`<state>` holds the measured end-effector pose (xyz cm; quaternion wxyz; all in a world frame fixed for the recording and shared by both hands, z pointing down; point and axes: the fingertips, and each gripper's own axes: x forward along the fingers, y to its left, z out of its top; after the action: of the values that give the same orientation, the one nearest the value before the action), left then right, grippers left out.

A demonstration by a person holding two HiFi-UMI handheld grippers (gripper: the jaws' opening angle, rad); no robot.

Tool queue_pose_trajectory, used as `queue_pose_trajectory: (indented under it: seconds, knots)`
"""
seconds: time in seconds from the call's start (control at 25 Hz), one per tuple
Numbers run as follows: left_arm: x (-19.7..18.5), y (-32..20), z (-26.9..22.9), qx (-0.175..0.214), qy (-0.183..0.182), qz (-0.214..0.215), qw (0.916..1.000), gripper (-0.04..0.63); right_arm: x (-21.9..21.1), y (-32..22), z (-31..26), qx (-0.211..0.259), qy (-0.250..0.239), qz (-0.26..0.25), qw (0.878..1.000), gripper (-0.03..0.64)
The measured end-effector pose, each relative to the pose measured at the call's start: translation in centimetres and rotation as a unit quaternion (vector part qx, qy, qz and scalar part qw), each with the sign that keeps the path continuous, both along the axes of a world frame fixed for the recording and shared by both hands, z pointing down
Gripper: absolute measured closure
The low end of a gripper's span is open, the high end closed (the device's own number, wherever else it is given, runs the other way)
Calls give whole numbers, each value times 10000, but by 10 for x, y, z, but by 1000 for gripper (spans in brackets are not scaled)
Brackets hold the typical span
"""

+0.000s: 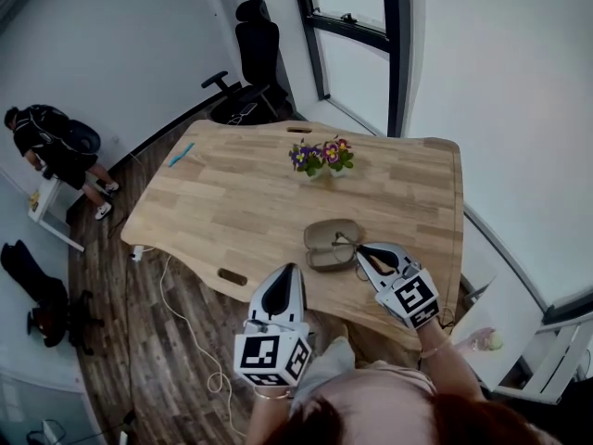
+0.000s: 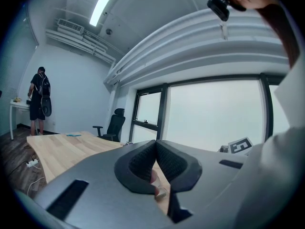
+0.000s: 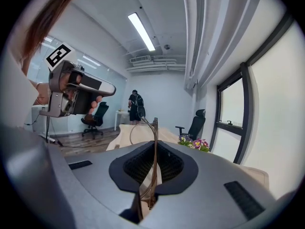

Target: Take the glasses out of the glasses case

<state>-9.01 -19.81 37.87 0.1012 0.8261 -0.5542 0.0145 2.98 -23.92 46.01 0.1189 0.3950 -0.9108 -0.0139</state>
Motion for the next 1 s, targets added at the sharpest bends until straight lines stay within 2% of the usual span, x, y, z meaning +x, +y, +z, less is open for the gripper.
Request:
queue_pose_trajectory:
  seconds: [1.0]
  knots:
    - [20,70,-17,233,43,-190,9995,595,42,79,-68,609,-1017,211,9927,603]
